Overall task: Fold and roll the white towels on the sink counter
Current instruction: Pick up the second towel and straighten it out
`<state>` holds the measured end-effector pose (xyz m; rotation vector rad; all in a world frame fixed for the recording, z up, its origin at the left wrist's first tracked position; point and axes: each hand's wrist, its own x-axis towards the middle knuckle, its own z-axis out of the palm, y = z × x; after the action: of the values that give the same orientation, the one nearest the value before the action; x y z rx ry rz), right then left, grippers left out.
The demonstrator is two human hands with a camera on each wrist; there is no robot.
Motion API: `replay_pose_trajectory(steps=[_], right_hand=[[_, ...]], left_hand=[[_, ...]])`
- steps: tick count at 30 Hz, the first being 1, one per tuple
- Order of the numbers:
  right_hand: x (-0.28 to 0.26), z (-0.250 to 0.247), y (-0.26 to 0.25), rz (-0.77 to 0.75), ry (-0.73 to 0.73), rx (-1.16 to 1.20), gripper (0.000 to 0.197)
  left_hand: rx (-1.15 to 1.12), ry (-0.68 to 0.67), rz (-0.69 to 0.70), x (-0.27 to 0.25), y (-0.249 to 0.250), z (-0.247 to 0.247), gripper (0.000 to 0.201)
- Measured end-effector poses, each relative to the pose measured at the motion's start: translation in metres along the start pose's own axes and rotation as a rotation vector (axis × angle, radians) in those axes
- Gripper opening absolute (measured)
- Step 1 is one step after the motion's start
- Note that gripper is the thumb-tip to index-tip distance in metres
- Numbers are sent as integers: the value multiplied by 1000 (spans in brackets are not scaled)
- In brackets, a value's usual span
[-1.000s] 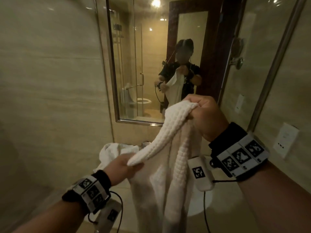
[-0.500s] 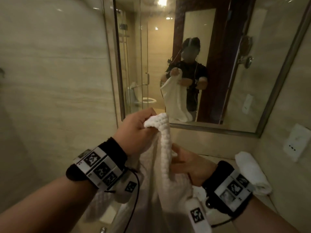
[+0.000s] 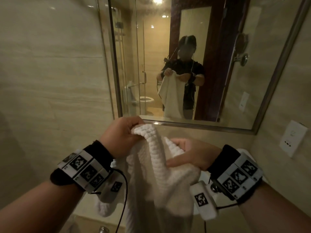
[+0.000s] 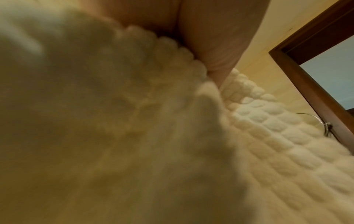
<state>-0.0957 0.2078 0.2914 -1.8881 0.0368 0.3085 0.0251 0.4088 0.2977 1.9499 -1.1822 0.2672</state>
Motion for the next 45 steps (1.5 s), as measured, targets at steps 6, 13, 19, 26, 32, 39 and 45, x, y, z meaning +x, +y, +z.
replay_pose_trajectory(steps=[6,13,19,26,32,39,45], right_hand=[[-11,-10,-7,-154,19,88,36],[-20,-13,-9,-167,-47,10,61],[-33,-15,-10,-342,-142,36,39],[-41,-34,-15,-416,324,-321,31],[-41,-28,-20,-300,459,-1124,25],[-84,-68,-54,-644,855,-1267,46],[-113,-96,-64,-581,902,-1207,41]], left_hand=[[-54,19,-49,-9,-8,-3,16],[-86,26,-50,-7,-5,3,21],[-51,8,18,-5,7,11,25],[-56,-15,17,-6,7,15,23],[38,-5,42,-3,5,16,14],[182,-80,-86,-29,-52,15,29],[80,-72,-205,-41,-86,1,19]])
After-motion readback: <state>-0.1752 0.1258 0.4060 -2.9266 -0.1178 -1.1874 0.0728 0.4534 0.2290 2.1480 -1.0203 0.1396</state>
